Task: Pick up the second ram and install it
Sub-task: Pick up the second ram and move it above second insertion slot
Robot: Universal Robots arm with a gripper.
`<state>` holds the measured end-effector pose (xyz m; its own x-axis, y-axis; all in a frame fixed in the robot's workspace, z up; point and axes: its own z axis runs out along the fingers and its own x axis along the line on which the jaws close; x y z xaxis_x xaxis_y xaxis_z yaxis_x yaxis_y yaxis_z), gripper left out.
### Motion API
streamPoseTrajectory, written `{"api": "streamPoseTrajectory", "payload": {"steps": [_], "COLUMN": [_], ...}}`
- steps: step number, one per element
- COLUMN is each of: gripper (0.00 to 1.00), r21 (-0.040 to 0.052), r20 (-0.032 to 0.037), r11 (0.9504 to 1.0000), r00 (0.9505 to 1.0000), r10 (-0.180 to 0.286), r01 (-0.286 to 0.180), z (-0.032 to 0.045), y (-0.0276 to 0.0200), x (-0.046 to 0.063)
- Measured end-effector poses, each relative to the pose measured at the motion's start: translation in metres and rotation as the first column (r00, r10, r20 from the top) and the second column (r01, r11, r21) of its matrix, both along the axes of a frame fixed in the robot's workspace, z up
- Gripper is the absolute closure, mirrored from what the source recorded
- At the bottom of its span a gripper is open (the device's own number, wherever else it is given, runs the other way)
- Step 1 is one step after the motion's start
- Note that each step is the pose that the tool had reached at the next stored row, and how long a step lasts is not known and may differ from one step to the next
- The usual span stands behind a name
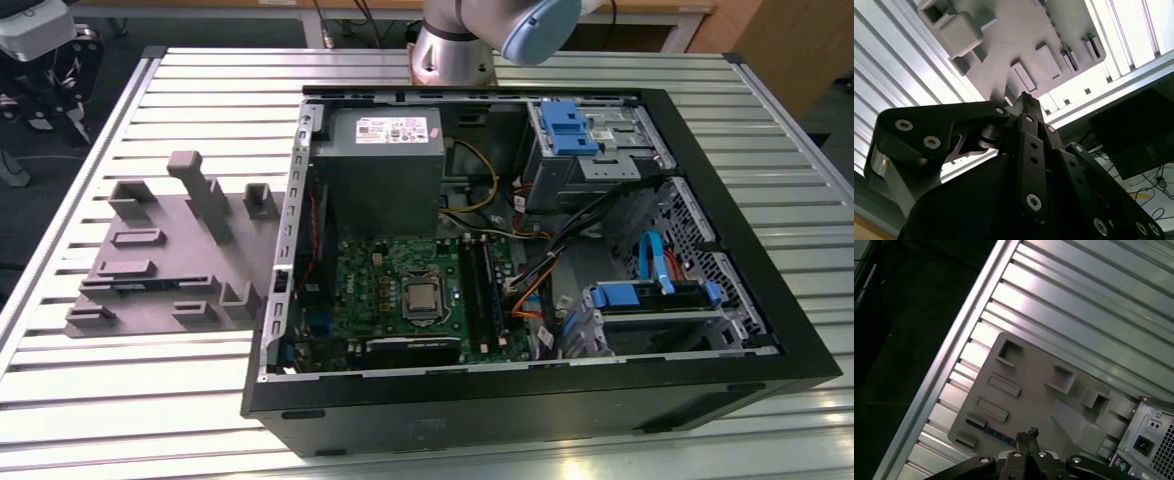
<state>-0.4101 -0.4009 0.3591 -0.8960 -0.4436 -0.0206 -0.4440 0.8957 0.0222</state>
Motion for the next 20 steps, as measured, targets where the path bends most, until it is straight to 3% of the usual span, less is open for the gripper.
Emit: {"api": "streamPoseTrajectory", "payload": {"steps": [11, 20], "gripper": [0.89, 0.89], "r21": [0.0000, 0.0000], "r20": [-0.0001, -0.0001], "r11": [0.9974, 0.9912], "r00": [0.9974, 0.9912], "r10": [0.072, 0.132], "r01": [-0.072, -0.132], "z": [0.0000, 0.0000], "y": [-0.0004, -0.0006], "x": [-0.0002, -0.0003]}}
